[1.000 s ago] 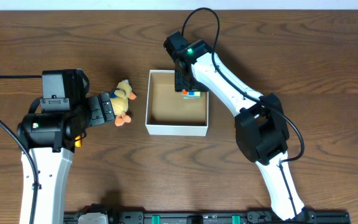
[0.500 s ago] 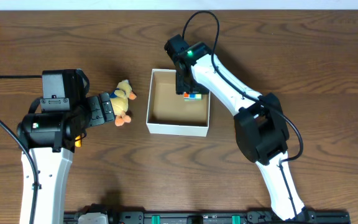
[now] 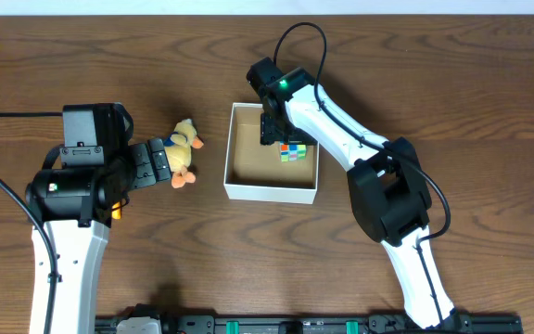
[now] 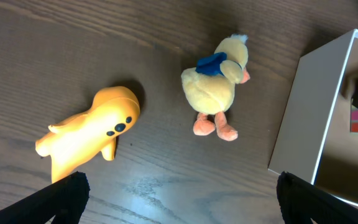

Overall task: Pack container
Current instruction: 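Lower the cube into the box's right side and release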

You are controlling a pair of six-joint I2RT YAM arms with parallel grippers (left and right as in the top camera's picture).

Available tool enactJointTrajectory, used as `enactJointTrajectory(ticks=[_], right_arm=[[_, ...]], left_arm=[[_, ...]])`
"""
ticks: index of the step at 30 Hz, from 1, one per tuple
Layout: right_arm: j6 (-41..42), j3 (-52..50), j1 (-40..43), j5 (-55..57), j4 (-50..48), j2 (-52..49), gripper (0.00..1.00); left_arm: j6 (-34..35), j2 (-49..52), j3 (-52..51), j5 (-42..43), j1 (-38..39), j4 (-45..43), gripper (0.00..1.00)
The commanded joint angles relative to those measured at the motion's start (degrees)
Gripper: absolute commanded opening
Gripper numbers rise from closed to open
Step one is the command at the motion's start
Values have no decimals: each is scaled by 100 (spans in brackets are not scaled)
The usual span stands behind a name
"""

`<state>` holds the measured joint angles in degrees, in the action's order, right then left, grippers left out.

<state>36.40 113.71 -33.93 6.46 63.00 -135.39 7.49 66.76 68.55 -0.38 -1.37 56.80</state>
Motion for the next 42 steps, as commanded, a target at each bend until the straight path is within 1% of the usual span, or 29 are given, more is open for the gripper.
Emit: enactJointTrajectory(ticks=[1,3,8,10,13,15,16,17,20,21,24,26,27,28,33,42], right_arm=[[37,-42,55,103,0,0,79],[37,-39,48,107,-9,2,80],[-46,168,24,138,116,17,93],[-46,343,11,197,262,55,96],[-48,544,11,382,444,240,97],[-81,566,11,476,470,439,91],[-103,566,11,518,470,562,84],[-138,566,11,518,470,675,79],[-140,566,-22,514,514,960,69],[-225,566,-46,498,525,1034,58],[-699,566,-149,197,566,1113,19],[-922,553,-243,-107,675,1086,4],[-979,542,-278,-179,739,1058,1],[-992,529,-332,-188,872,1016,1],[-990,382,-461,-114,988,820,1],[-1080,50,-450,-111,979,435,1]], left_arm=[[-31,33,105,-22,-28,42,98],[-31,33,105,-24,-28,55,98],[-31,33,105,-24,-28,98,98],[-31,33,105,-24,-28,101,98],[-31,33,105,-24,-28,101,98],[-31,33,105,-24,-28,101,98],[-31,33,105,-24,-28,101,98],[-33,33,105,-24,-28,101,98],[-33,33,105,-24,-28,101,98],[-31,33,105,-24,-28,101,98],[-31,33,105,-24,-28,101,98],[-31,33,105,-24,-28,101,98],[-31,33,105,-24,-28,101,98],[-31,33,105,-24,-28,101,98],[-31,33,105,-24,-28,101,98],[-31,33,105,-24,-28,101,98]])
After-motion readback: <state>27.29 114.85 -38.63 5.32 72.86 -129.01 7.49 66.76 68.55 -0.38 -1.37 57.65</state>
